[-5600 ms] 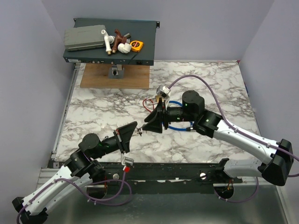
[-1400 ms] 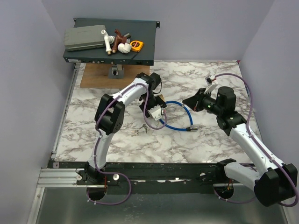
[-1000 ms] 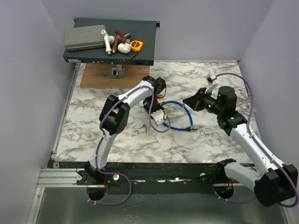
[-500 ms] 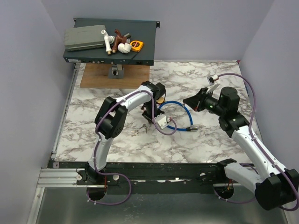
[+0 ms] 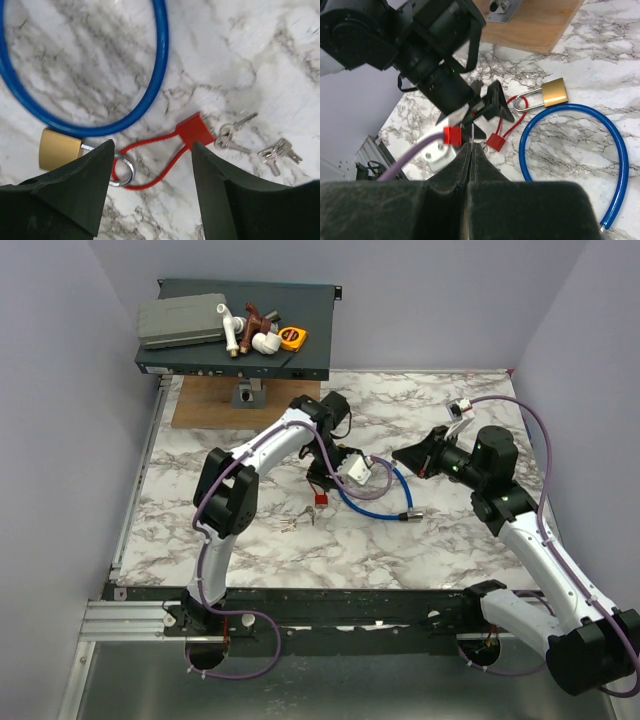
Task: Unlock with the key
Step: Adjust the lock at the center of the board.
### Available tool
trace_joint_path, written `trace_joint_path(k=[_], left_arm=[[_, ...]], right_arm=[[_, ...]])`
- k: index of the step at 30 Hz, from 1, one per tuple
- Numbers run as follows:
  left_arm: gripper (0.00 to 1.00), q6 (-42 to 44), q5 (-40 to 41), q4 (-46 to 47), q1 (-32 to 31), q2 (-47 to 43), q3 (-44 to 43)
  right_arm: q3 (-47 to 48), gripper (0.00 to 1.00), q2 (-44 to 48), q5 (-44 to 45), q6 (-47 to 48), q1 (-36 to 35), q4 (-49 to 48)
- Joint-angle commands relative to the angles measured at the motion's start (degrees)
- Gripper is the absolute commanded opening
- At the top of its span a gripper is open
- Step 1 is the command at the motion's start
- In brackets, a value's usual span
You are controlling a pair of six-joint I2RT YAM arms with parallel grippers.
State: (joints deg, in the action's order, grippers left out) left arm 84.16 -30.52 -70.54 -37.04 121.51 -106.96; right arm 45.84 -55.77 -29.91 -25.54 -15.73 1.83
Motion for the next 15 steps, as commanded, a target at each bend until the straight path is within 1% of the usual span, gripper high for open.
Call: trace_joint_path(k=[1,6,8,12,15], left_arm=[[0.63,4.4,3.5,3.2,4.5,-1.3,-0.3],[0.62,16.2,10.8,9.7,5.4,-1.1,5.9],[0.62,19.4,11.7,12.2,5.3,-1.5,8.0],[0.58,22.0,13.1,11.1,4.2,-0.1,6.8],[0.52,22.4,14.3,9.4,3.0,0.8,6.4]], right_arm=[[1.6,0.01,1.2,-1.0,-0.1,0.3,0.7],[2.1,0.01,0.7,-0.6,-0.2,0.3,0.9],[2.4,0.01,0.6,-0.3,0.0,0.3,1.2],[2.7,0.01,0.4,0.2,0.2,0.4,1.5],[2.8,0.01,0.5,0.5,0.3,0.3,1.6]])
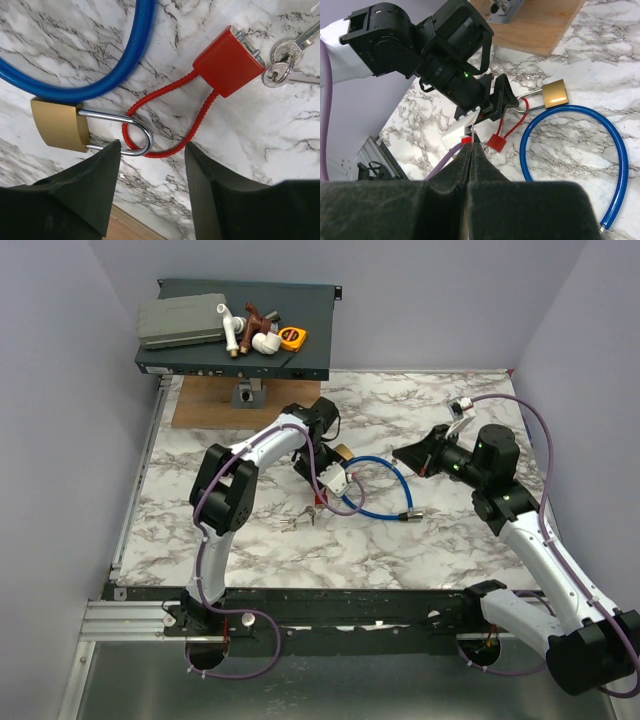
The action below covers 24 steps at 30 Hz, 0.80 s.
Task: Unlock with the key
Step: Adjust the lock at the center of the board.
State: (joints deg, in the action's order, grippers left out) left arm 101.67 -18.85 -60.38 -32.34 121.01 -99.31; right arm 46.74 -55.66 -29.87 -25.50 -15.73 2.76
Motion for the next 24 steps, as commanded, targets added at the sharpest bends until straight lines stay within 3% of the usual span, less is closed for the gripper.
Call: trace_joint_path(k=[1,13,19,24], left_arm=[[0.50,4.9,2.9,-1.0,-2.0,1.4,-1.2],[0.42,5.9,5.4,-0.8,-3.2,-2.3,7.4],[0.29,5.4,6.9,0.2,-4.0,-1.6,8.1],[0.20,2.1,3.6,-1.5,-6.4,-0.8,5.8]], right_arm=[[1.9,0.01,0.4,0.5,0.3,0.3,0.7],[1.8,0.01,1.0,0.9,0.8,0.3,1.4],[1.8,0.01,0.9,0.9,0.6,0.3,1.2],[2.0,0.01,0.9,1.0,0.4,0.3,1.3]])
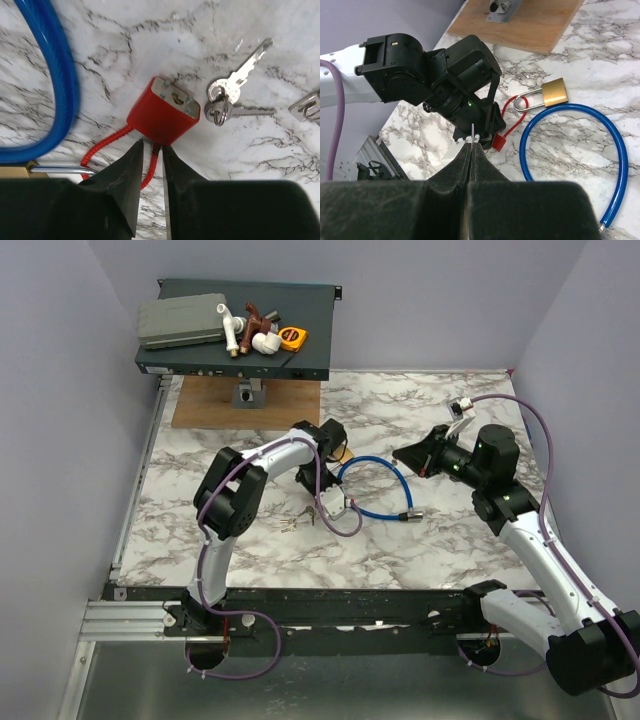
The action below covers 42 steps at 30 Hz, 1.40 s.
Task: Unlock with the key
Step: Adjust the lock at the center of the board, then move the lock to the center of the board.
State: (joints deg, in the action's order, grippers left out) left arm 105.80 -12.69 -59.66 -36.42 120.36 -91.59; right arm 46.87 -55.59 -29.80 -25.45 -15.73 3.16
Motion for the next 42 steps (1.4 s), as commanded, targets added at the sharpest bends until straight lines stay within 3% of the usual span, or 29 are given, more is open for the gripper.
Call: trace_joint_path(k=[1,4,5,10,17,18,21,23,26,32,42], left_arm=[[0.18,-3.3,-3.4,-2.6,-2.9,-0.1,-2.5],[0.09,-8.2,-7.3,-4.9,-4.3,0.5,-5.9],[0.00,-10.6,-8.9,-6.0,-4.4,0.9,-7.2],[0.00,-21.7,-12.2,-8.9,-3.3,2.2,-11.8],[0.00,-26.5,-14.0,-5.6,-0.1,-3.6,-5.8],[0.03,-26.9,-13.7,-5.1,0.2,-3.6,-5.7],[0.34,-27.4,-13.4,-4.8,1.0,-1.9,-8.0],[0.48,-25.9,-14.0,-4.8,1.1,-1.2,-9.4],[0.59,-21.4,-15.6,-4.7,1.0,-2.0,-8.7],[0.62,-11.6,-14.0,-8.3,-1.3,-1.0,-8.0],[0.61,-5.6,-10.9,-12.2,-4.1,3.0,-10.4]], right_arm=[[1.8,0.01,0.9,0.8,0.3,0.3,0.9],[1.9,0.01,1.1,0.9,0.1,0.3,0.9],[1.8,0.01,1.3,1.0,0.1,0.3,1.0],[1.6,0.01,2.0,1.1,-0.1,0.3,1.1],[0.7,0.01,2.9,1.0,-0.4,0.4,0.6],[0.6,0.01,2.9,1.0,-0.6,0.4,0.5],[0.2,0.01,2.9,1.0,-0.9,0.3,0.0],[0.4,0.01,2.8,1.1,-1.0,0.3,0.0],[0.5,0.01,2.7,1.0,-1.3,0.4,0.0],[0.6,0.01,2.5,1.3,-1.0,0.3,0.0],[1.4,0.01,2.5,2.2,0.3,0.4,1.6]])
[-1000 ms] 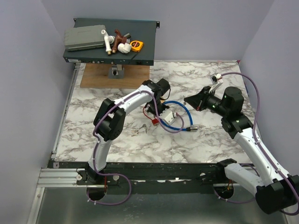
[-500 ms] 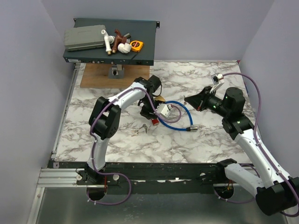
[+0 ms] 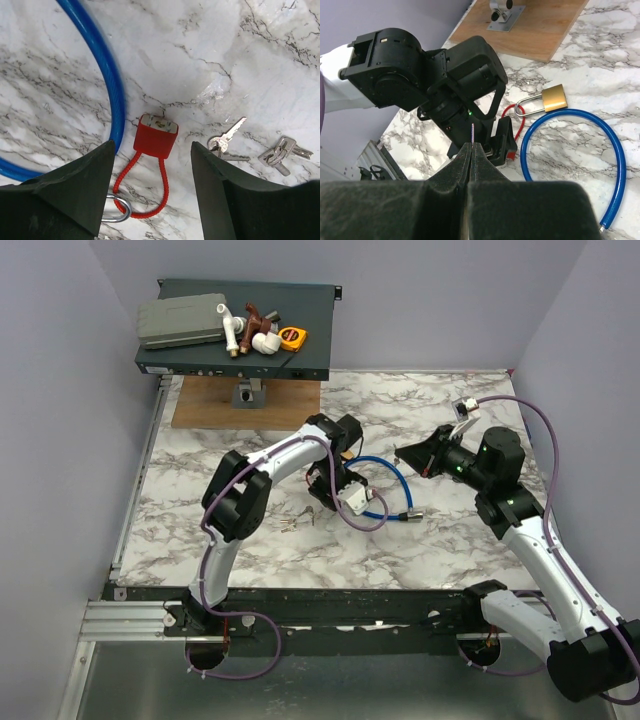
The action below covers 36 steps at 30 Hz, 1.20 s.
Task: Unlock with the key
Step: Move the lock to the center of the board.
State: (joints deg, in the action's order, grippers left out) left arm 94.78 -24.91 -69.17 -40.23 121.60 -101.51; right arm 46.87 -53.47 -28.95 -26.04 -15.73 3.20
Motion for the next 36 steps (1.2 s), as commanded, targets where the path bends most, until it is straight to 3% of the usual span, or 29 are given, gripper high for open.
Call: trace_joint_path(k=[1,24,36], left_arm=[[0.61,6.0,1.9,-2.6,-0.4,2.1,-0.4],[0.53,14.8,7.8,-9.7,-3.0,7.4,-6.9],[0.31,11.0,10.0,-9.5,-4.2,6.4,-4.5]], right_arm=[[1.5,0.01,0.4,1.4,0.9,0.3,1.6],[3.1,0.01,0.4,2.7,2.0,0.3,4.1],[4.3,0.01,2.0,3.6,2.8,0.3,6.4]])
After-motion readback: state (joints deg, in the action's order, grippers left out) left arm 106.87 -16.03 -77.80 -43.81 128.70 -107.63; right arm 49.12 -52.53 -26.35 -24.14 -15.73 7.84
